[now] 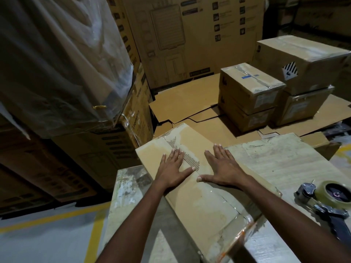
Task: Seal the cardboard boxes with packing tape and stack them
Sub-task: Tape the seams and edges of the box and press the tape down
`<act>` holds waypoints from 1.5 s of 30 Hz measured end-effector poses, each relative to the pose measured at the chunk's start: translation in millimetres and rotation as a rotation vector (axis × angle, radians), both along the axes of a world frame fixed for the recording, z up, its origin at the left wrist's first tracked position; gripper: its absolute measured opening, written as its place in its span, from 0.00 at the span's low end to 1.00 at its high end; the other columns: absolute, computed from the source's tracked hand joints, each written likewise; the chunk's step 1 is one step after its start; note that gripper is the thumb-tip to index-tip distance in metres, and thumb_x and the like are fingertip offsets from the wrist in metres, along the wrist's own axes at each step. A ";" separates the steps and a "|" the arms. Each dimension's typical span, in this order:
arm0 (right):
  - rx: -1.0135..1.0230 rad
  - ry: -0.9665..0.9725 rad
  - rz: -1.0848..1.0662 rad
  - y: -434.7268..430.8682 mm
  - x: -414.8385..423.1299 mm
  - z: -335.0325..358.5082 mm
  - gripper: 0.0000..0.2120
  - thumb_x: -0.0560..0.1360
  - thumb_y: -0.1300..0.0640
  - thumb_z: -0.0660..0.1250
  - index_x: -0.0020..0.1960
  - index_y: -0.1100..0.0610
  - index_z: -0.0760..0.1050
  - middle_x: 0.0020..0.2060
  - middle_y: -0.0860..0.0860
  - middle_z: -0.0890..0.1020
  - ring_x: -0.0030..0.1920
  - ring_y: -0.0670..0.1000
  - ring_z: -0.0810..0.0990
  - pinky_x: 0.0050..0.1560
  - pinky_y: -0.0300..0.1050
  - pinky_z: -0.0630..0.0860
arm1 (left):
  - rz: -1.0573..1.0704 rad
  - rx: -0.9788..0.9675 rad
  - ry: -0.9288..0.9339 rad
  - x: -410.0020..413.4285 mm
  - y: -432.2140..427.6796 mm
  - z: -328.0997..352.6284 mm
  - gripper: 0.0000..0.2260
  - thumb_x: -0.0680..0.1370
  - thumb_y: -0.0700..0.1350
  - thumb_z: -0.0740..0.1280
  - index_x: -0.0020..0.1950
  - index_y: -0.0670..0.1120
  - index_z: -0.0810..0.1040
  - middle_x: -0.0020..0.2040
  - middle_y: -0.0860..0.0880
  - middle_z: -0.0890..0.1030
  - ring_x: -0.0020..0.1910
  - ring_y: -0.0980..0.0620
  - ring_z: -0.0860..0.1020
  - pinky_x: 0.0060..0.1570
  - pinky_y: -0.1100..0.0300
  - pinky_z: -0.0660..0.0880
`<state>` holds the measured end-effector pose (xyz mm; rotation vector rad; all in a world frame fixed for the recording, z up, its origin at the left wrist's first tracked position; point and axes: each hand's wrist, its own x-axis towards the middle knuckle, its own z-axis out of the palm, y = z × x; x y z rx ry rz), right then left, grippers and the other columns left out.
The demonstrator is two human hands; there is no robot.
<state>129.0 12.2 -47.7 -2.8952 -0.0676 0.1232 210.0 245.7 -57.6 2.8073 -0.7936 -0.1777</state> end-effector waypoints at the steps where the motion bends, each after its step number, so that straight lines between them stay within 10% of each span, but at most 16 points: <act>1: 0.006 0.008 0.016 -0.8 -2.0 1.9 0.61 0.66 0.14 0.53 0.84 0.51 0.42 0.82 0.62 0.40 0.82 0.60 0.35 0.80 0.58 0.38 | 0.011 -0.010 0.001 -3.0 -0.7 0.2 0.45 0.74 0.78 0.45 0.84 0.54 0.45 0.83 0.54 0.41 0.81 0.57 0.38 0.80 0.45 0.37; 22: 0.183 0.286 0.192 -78.7 -101.5 17.7 0.69 0.57 0.17 0.68 0.82 0.41 0.32 0.79 0.50 0.28 0.79 0.53 0.27 0.80 0.61 0.35 | 0.052 0.024 -0.011 -58.3 -29.1 -1.7 0.29 0.86 0.61 0.44 0.84 0.49 0.46 0.84 0.50 0.44 0.82 0.52 0.39 0.79 0.45 0.36; 31: 0.457 0.127 -0.014 -89.3 -119.5 25.6 0.44 0.79 0.40 0.69 0.84 0.56 0.52 0.83 0.52 0.55 0.81 0.58 0.59 0.77 0.54 0.62 | 0.037 0.042 -0.021 -139.9 -62.9 -4.3 0.28 0.87 0.58 0.42 0.84 0.49 0.44 0.84 0.51 0.42 0.82 0.55 0.38 0.80 0.47 0.37; 38: 0.553 -0.061 -0.122 -106.1 -153.7 12.0 0.19 0.84 0.51 0.65 0.72 0.55 0.74 0.57 0.54 0.85 0.53 0.50 0.82 0.55 0.47 0.80 | 0.182 0.018 -0.038 -226.5 -86.8 -4.2 0.26 0.87 0.57 0.42 0.84 0.51 0.47 0.83 0.53 0.44 0.82 0.54 0.39 0.79 0.50 0.34; 45: 0.526 -0.211 -0.181 -127.7 -176.9 -17.4 0.23 0.82 0.47 0.67 0.73 0.57 0.76 0.54 0.56 0.87 0.50 0.53 0.85 0.45 0.38 0.70 | 0.125 0.029 -0.140 -241.1 -91.3 -6.9 0.25 0.87 0.56 0.44 0.83 0.53 0.54 0.82 0.56 0.51 0.82 0.57 0.46 0.81 0.51 0.42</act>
